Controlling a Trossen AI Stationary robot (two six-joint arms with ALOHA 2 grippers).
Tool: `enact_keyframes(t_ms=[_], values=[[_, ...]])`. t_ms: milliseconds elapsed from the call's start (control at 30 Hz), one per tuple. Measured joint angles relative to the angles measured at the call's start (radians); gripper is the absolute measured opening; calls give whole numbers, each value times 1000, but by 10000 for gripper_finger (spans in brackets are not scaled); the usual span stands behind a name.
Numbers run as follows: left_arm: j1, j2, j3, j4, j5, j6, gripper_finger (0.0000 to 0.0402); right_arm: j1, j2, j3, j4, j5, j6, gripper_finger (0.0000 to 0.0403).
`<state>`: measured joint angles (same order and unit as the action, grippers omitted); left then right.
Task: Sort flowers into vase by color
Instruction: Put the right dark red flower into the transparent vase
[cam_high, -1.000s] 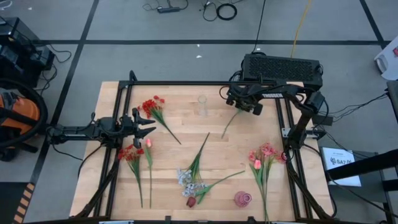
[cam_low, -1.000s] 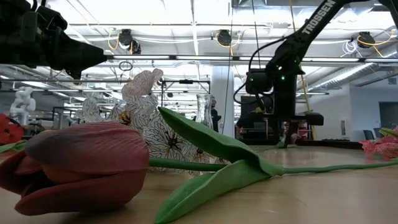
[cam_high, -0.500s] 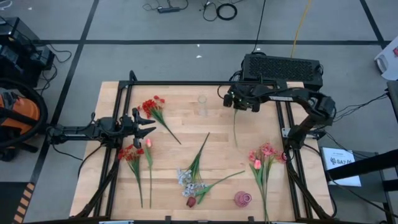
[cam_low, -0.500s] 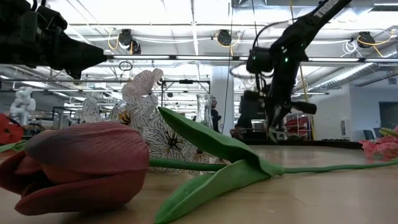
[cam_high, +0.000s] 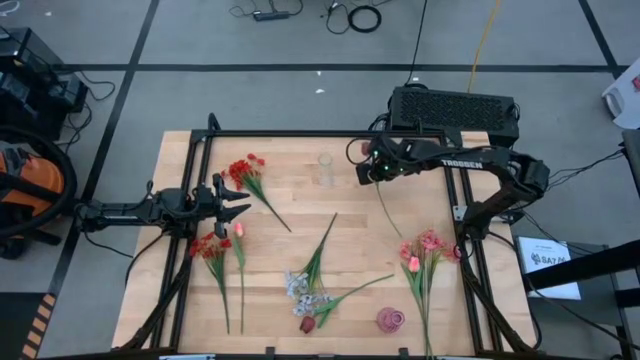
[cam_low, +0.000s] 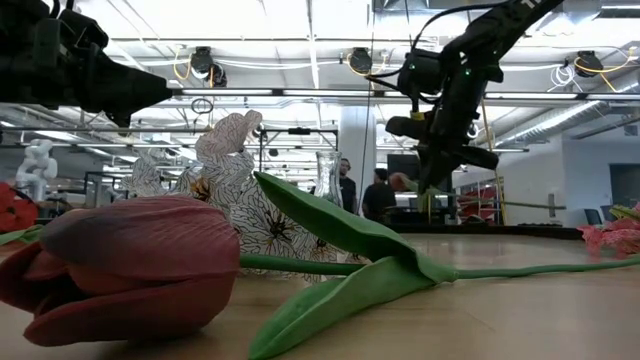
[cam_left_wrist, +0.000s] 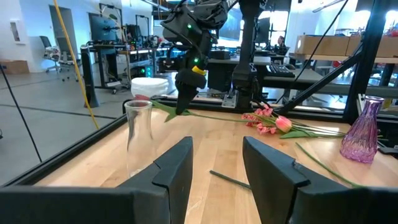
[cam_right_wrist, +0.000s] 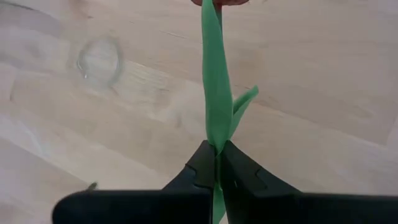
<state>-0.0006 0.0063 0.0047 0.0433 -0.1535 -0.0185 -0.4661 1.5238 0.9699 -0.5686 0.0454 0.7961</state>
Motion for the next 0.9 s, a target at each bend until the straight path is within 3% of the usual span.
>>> enact_keyframes(t_ms=[400, 900], values=[[0, 0, 0, 0, 0, 0, 148, 51, 0, 0, 98, 12, -72, 4], [0, 0, 0, 0, 0, 0, 148, 134, -22, 1, 505, 11, -263, 3]])
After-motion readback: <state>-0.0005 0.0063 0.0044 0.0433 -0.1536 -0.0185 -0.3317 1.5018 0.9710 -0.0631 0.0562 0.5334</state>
